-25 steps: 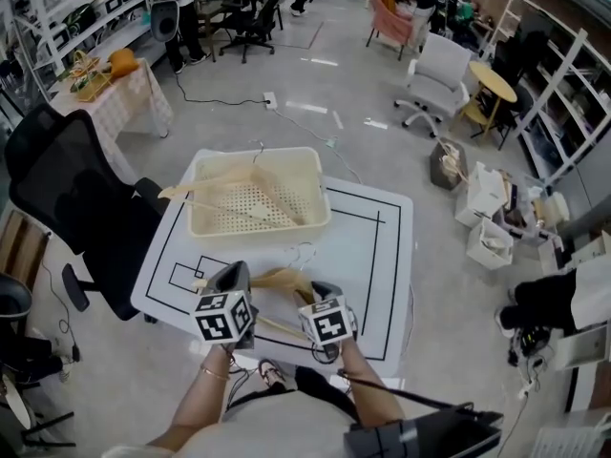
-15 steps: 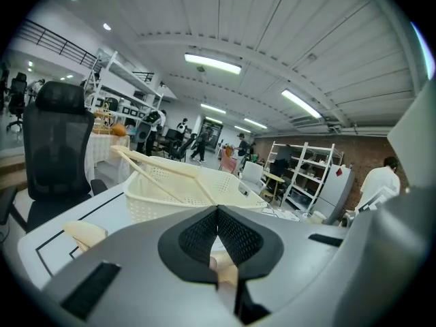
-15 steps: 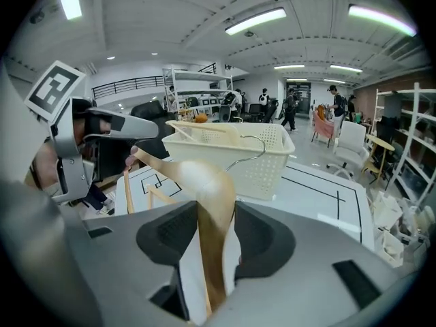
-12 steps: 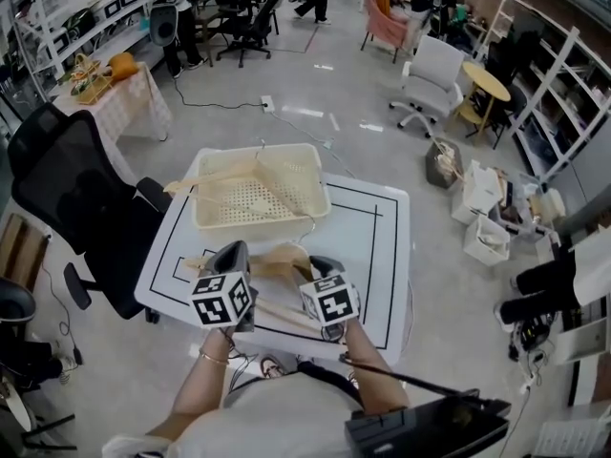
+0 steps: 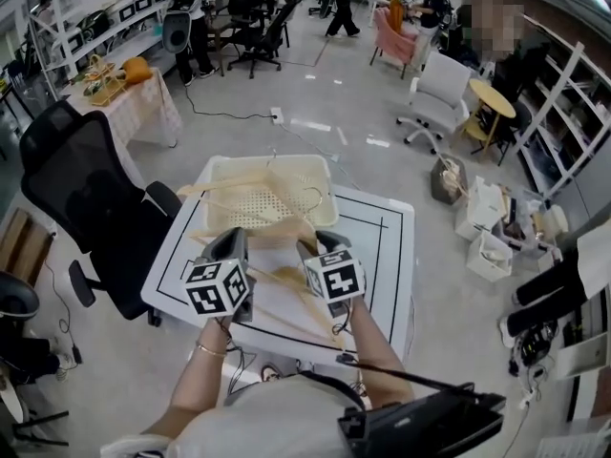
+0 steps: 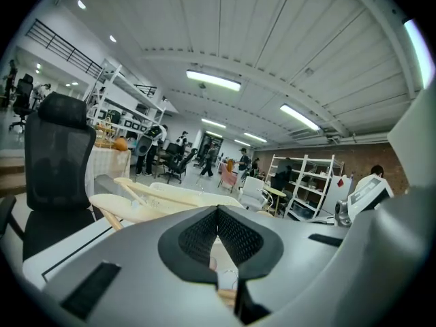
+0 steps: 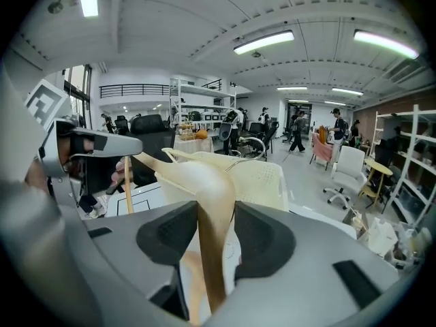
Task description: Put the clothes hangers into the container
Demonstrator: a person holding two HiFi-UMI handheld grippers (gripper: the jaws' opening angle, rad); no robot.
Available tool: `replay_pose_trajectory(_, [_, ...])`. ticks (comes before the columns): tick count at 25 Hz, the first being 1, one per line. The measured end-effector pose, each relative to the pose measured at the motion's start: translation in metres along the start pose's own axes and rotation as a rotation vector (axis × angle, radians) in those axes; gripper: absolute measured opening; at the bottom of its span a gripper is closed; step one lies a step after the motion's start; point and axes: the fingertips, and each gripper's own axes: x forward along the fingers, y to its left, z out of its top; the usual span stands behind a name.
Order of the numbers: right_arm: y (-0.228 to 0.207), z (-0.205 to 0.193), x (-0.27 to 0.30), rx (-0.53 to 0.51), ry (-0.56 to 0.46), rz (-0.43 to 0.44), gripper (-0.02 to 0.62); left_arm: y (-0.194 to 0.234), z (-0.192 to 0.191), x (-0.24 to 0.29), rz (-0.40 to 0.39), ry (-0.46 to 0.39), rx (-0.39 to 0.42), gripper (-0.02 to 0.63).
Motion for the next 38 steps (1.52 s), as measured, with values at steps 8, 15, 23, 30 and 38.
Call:
replay_pose_trajectory(8, [-0.017, 0.066, 0.002, -0.022, -0.075, -0.012, 0.178, -0.011, 0.057, 0.003, -0.006, -0.065, 0.085, 0.009])
replay_pose_trajectory(15, [-0.024, 0.124, 0.018, -0.05, -0.122, 0.023, 0.178, -0.015, 0.097, 0.017, -0.009, -0.113, 0.112, 0.009])
replay_pose_trajectory(23, [-0.036, 0.17, 0.053, -0.073, -0.147, 0.051, 0.178, -0.006, 0.118, 0.05, 0.012, -0.12, 0.089, 0.009])
replay_pose_trajectory(30, [-0.053, 0.197, 0.081, -0.067, -0.189, 0.091, 0.178, -0.002, 0.126, 0.078, 0.026, -0.123, 0.102, 0.011])
replay_pose_trajectory(38, [-0.054, 0.214, 0.119, -0.092, -0.215, 0.149, 0.178, 0.015, 0.125, 0.101, 0.059, -0.109, 0.103, 0.011])
